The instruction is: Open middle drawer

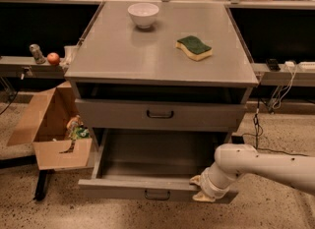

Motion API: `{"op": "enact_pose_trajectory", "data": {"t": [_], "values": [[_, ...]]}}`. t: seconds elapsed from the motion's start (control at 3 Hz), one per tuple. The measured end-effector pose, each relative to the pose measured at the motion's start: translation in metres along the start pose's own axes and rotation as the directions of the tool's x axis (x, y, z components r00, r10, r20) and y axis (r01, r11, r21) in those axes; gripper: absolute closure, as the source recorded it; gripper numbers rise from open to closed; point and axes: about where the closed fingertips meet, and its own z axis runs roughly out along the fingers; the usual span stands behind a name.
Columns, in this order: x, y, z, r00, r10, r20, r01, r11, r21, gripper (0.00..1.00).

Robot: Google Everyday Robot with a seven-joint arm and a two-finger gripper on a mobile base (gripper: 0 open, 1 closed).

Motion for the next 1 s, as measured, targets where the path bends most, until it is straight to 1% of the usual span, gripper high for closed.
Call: {"op": "enact_pose_trajectory", "data": {"t": [0.67,1.0], "values": [[-0.0023,-0.0003,-0.0052,1.0,-0.001,0.0,0.001,1.0,-0.001,1.0],[-0.0023,-0.0003,-0.0052,1.0,-0.001,0.0,0.001,1.0,-0.001,0.82]]}}
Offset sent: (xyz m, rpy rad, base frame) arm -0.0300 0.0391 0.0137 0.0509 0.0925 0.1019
